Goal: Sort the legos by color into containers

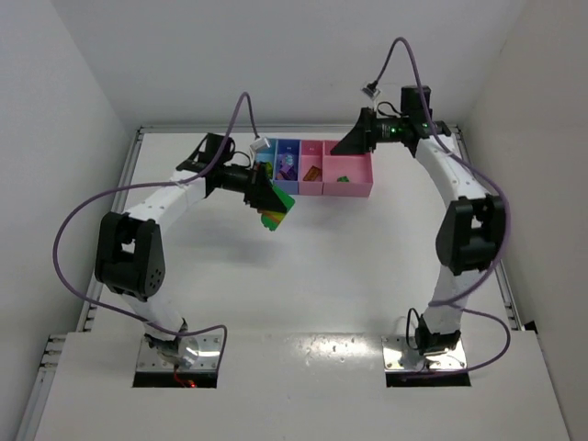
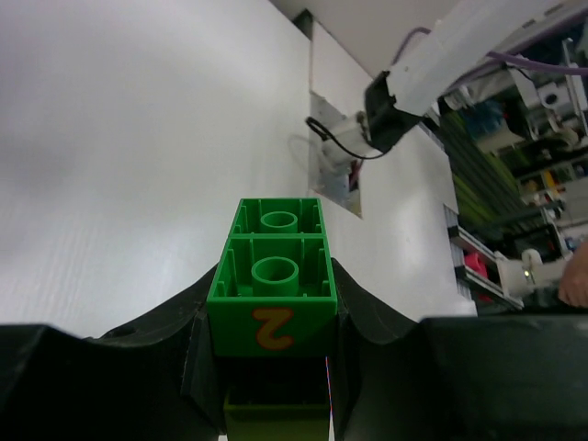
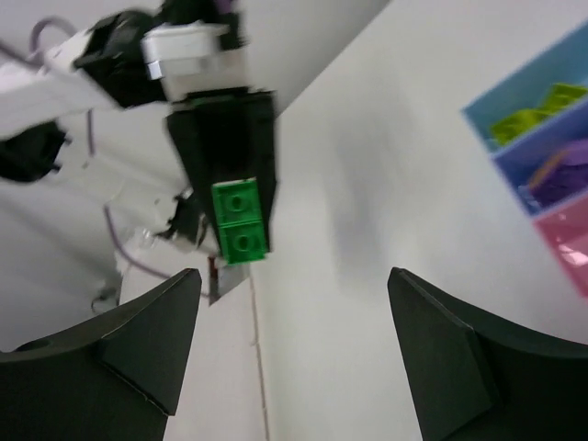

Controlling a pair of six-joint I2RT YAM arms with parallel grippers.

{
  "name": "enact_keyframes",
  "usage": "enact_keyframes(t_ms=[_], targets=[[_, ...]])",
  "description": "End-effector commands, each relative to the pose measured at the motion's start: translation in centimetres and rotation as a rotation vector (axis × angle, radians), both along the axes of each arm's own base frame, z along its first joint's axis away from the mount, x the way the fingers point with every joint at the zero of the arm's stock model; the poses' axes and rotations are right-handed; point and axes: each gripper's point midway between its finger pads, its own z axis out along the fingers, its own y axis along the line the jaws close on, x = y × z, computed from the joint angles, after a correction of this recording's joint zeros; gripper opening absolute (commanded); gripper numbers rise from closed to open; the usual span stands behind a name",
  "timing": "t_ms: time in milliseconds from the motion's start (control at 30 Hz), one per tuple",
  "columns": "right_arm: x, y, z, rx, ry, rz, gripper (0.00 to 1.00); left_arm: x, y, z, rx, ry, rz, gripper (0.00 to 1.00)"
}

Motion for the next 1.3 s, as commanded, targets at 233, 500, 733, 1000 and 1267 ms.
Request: enact_keyframes(t_ms=[233, 500, 733, 1000, 1267], targets=[[-13.3, 4.0, -3.1, -0.146, -0.157, 0.364, 0.82, -2.4, -2.3, 4.5, -0.121, -0.104, -0.171, 0.1], [-15.4, 4.5, -3.6, -0.173, -0.174, 0.411, 0.79, -3.3, -3.1, 5.1, -0.127, -0.12, -0.201, 0.1], [-14.4, 5.8, -2.7, -0.155, -0.2, 0.416, 0.79, -3.9, -3.5, 5.7, -0.133, -0.137, -0.22, 0.1], [-12.8, 7.3, -2.0, -0.098, -0.146, 0.389, 0.79, -4.1, -3.8, 5.7, -0.135, -0.146, -0.23, 0.1], [-12.0, 8.2, -1.7, -0.075, -0.117, 0.387, 0.78, -4.4, -4.0, 5.7, -0.136, -0.145, -0.239, 0.1]])
